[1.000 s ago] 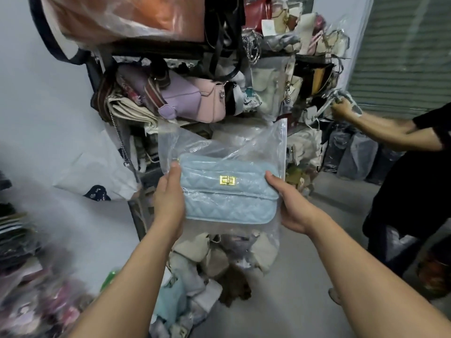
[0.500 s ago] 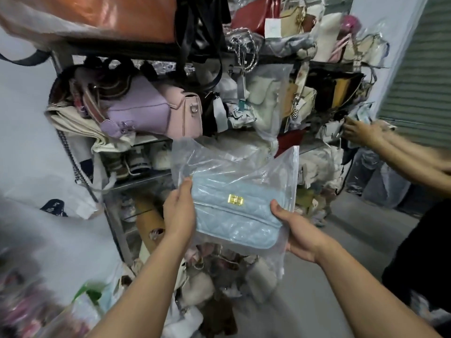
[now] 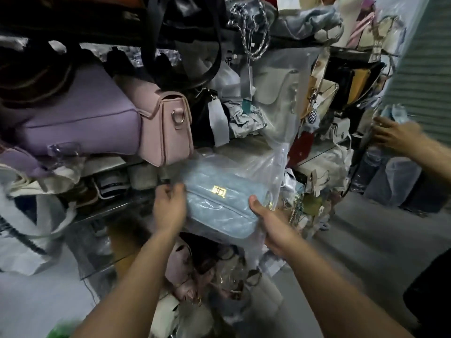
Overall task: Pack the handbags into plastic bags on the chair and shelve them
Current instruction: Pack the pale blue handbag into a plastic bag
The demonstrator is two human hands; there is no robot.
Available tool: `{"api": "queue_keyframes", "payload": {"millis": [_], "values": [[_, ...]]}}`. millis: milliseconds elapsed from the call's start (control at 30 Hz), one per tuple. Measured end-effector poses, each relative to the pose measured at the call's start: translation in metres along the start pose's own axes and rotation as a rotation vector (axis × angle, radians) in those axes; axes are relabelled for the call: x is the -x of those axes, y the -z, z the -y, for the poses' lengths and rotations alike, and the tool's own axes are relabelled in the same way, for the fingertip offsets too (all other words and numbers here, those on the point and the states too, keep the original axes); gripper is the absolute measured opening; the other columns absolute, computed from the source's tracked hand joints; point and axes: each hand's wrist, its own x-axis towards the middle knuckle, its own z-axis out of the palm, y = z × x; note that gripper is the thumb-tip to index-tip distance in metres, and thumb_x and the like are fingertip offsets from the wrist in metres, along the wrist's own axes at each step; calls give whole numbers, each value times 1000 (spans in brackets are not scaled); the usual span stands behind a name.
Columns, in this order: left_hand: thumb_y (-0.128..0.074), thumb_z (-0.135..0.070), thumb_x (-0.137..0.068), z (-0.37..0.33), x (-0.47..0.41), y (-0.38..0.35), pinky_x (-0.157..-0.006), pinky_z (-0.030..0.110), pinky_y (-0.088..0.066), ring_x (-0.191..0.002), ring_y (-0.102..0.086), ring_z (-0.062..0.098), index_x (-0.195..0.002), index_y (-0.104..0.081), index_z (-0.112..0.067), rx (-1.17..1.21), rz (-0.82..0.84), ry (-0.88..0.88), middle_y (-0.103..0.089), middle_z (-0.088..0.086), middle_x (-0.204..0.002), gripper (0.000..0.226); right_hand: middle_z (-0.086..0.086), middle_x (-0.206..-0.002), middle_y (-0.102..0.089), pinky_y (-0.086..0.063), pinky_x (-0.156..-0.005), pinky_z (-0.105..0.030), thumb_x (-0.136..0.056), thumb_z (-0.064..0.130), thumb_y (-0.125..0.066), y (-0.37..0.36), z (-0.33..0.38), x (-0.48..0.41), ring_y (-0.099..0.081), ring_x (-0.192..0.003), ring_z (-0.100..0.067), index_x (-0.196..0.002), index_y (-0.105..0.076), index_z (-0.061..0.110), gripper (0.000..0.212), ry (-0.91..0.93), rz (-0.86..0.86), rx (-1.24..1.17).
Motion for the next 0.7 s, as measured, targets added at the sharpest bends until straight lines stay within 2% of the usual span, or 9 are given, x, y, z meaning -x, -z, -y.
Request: {"api": "queue_keyframes", "payload": {"millis": [100, 167, 233, 300, 367, 433, 500, 600, 700], "values": [[-59, -58, -80, 6, -36, -9, -109, 44, -40, -126, -51, 32, -132, -58, -22, -79, 45, -47, -60, 6, -133, 63, 8, -116, -73, -56, -92, -38, -64, 68, -83, -20, -11, -36, -69, -106, -11, -123, -64, 29, 73, 23, -75, -22], [-59, -58, -81, 10, -55, -17, -111, 43, -38, -128, -51, 32, -130, -60, -24, -125, 65, -56, -61, 4, -132, 60, 7, -111, -74, -56, -86, -33, -66, 61, -86, -33, -15, -54, -71, -100, -11, -120, -66, 28, 67, 76, -111, -36], [-62, -52, -85, 15, -71, -24, -111, 43, -40, -128, -54, 34, -130, -59, -15, -94, 62, -84, -62, 12, -134, 58, 1, -115, -75, -57, -93, -40, -71, 53, -86, -45, -14, -67, -72, -105, -17, -123, -66, 24, 63, 110, -127, -57], [-61, -56, -77, 20, -87, -31, -109, 43, -42, -125, -57, 33, -129, -56, -6, -57, 37, -87, -61, 18, -133, 72, -3, -115, -75, -57, -96, -45, -72, 51, -86, -54, -14, -80, -72, -106, -21, -124, -65, 22, 64, 149, -121, -15], [-58, -60, -70, 22, -98, -34, -108, 44, -44, -125, -58, 30, -129, -56, -5, -45, 14, -86, -62, 17, -133, 81, -3, -112, -75, -60, -88, -38, -81, 37, -83, -60, -16, -89, -74, -101, -18, -124, -62, 20, 51, 177, -134, -13], [-67, -47, -81, 21, -103, -37, -109, 40, -43, -125, -58, 29, -127, -60, -2, -21, 51, -66, -63, 18, -132, 65, -3, -111, -75, -61, -81, -30, -85, 27, -81, -62, -17, -96, -74, -98, -15, -123, -60, 21, 44, 199, -146, -15], [-70, -25, -91, 26, -110, -44, -105, 31, -44, -120, -61, 26, -121, -64, 0, -2, 89, -2, -66, 16, -127, 40, -5, -115, -74, -60, -89, -42, -81, 30, -84, -63, -17, -103, -73, -104, -22, -125, -58, 25, 51, 215, -122, -5], [-73, -23, -88, 37, -121, -54, -101, 30, -48, -114, -64, 22, -111, -70, -6, 25, 120, 23, -71, 8, -117, 29, -3, -119, -72, -55, -97, -52, -72, 45, -89, -61, -17, -113, -70, -110, -25, -126, -56, 37, 63, 209, -124, 67], [-74, -25, -87, 39, -122, -62, -84, 11, -40, -109, -62, 18, -111, -70, -6, -10, 129, 26, -68, 2, -111, 30, -2, -114, -73, -60, -90, -44, -75, 37, -88, -64, -17, -114, -72, -102, -19, -124, -52, 32, 61, 238, -178, 125]]}}
